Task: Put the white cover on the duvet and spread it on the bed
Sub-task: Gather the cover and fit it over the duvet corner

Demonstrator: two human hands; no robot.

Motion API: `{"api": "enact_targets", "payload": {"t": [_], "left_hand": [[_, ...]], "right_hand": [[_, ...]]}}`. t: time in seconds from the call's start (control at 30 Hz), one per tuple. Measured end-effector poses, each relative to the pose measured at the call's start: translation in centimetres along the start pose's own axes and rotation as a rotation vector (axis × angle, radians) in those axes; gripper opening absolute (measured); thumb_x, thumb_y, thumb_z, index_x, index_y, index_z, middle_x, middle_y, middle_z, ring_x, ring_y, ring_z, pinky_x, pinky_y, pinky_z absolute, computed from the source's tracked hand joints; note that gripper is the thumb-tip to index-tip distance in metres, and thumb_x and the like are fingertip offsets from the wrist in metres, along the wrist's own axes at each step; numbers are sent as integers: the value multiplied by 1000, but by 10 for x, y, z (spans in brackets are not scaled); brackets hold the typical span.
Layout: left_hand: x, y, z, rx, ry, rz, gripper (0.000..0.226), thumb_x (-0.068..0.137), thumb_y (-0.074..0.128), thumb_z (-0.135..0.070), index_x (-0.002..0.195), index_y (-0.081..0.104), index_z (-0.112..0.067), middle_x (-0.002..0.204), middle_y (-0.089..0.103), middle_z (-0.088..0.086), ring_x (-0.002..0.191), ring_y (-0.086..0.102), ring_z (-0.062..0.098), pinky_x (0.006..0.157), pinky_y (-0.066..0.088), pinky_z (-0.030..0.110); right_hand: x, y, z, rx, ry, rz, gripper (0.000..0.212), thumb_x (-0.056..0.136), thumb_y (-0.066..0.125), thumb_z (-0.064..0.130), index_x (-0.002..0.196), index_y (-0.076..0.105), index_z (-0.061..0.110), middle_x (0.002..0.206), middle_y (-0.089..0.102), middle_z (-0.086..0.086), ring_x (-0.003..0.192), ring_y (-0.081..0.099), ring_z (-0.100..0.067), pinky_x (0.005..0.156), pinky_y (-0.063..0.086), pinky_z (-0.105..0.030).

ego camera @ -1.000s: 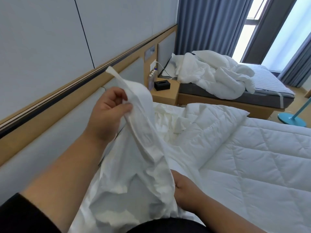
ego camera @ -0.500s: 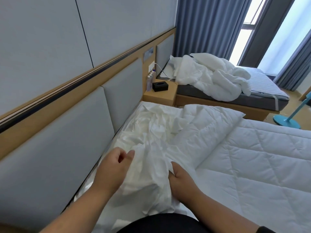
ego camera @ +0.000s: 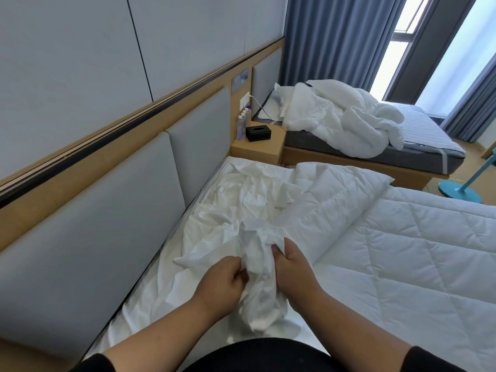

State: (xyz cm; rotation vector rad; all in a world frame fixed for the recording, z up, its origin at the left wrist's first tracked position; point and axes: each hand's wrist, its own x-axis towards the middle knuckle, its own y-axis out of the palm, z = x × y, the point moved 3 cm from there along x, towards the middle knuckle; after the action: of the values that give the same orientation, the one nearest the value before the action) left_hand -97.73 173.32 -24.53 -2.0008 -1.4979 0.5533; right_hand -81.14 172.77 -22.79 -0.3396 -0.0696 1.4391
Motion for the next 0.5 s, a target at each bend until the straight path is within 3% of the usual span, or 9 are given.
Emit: {"api": "enact_targets", "payload": {"t": [0.07, 0.13, 0.2, 0.3, 0.4, 0.5], "left_hand": [[3, -3, 3, 13, -39, -57, 37, 97, 55, -22, 62, 44, -19, 66, 53, -6, 64, 50, 7, 59, 36, 19], [9, -8, 8, 27, -105, -99, 43, 99, 56, -24, 60, 41, -17, 62, 52, -5, 59, 47, 6, 54, 33, 19], [16, -15, 16, 21, -177, -132, 42, 99, 57, -29, 62, 48, -12, 65, 57, 0, 61, 50, 10, 53, 32, 20], [25, -29, 21, -30, -205, -176, 35, 97, 60, -30, 67, 63, -11, 67, 64, -1, 66, 57, 11, 54, 35, 17], [29, -42, 15, -82, -179, -200, 32, 95, 63, -30, 67, 70, -18, 64, 66, -7, 64, 58, 8, 58, 39, 21], [30, -48, 4, -193, -166, -201, 36, 96, 63, -28, 63, 66, -14, 61, 61, -6, 58, 51, 7, 57, 39, 23]], "right_hand": [[-1, -6, -5, -41, -25, -43, 25, 97, 49, 43, 95, 62, 22, 92, 69, 2, 90, 67, -15, 86, 56, -39], [-3, -15, -6, -122, -78, -115, 19, 102, 49, 32, 89, 56, 20, 83, 63, 5, 76, 60, -4, 75, 51, -26], [-6, -24, -4, -239, -141, -158, 17, 104, 48, 26, 88, 52, 20, 80, 61, 6, 72, 58, -5, 66, 45, -17], [-11, -40, -2, -421, -177, -155, 8, 103, 49, 24, 95, 50, 23, 80, 62, 8, 71, 59, -6, 61, 44, -18], [-13, -49, -11, -511, -98, -127, 12, 101, 53, 32, 99, 46, 23, 82, 63, 6, 73, 60, -10, 69, 52, -32], [-12, -51, -22, -689, 58, -79, 43, 92, 61, 52, 123, 43, 29, 111, 58, 9, 101, 61, -16, 89, 51, -35]]}}
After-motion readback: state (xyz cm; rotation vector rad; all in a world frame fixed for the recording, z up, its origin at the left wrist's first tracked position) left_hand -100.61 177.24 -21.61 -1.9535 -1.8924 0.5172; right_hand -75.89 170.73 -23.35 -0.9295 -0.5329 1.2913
